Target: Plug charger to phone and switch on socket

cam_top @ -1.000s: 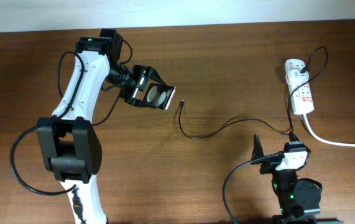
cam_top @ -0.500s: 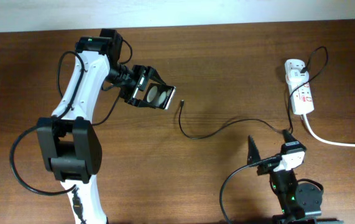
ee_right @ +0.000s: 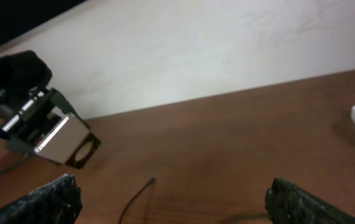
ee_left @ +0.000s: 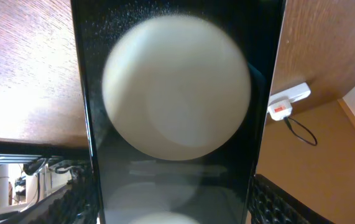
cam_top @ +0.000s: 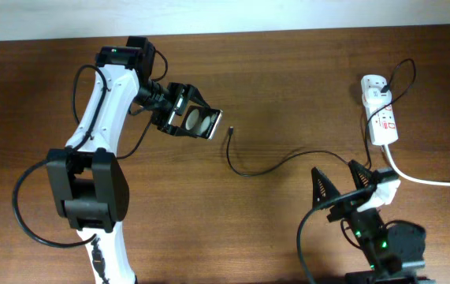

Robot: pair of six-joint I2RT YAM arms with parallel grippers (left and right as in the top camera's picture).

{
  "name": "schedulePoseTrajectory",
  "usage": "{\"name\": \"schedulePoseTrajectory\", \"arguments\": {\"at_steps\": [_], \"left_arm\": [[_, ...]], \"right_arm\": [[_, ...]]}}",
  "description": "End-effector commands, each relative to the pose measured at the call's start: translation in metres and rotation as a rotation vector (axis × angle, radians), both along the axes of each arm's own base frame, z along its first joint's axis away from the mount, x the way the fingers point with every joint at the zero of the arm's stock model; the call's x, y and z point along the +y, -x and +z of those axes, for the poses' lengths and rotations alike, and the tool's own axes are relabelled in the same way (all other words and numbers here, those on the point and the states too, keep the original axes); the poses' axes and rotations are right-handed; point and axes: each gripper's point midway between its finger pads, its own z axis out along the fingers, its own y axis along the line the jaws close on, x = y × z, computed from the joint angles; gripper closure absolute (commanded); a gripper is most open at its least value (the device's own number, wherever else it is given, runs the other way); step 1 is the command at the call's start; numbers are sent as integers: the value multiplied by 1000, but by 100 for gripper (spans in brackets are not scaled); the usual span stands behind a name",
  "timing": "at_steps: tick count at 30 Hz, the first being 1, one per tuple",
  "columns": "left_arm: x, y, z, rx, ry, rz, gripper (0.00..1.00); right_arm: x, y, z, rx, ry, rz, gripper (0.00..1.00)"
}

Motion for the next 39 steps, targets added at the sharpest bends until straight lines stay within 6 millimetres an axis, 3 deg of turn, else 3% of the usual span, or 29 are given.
{"name": "schedulePoseTrajectory", "arguments": {"at_steps": [1,13,18,23,28,31,39], "left_arm": [[1,-3,23,-50,14,14,100],[6,-4,17,-56,-29,15,100],[12,-5,12,-62,-74,16,100],[23,-6,3,-73,-164,16,100],[25,-6,-2,-60,-218,30,100],[23,-4,-6,-62,-258,21,100],[9,1,-10,-55,-310,17,100]], "right_arm": [[13,-9,21,85,-18,71,1],[34,-54,42,581,32,207,1],[37,-70,30,640,65,234,1],[66,-74,19,691,-36,415,1],[73,-84,-7,774,-62,444,1],[88,-88,-17,806,-75,467,4],[128,-103,-27,862,-143,353,7]]}}
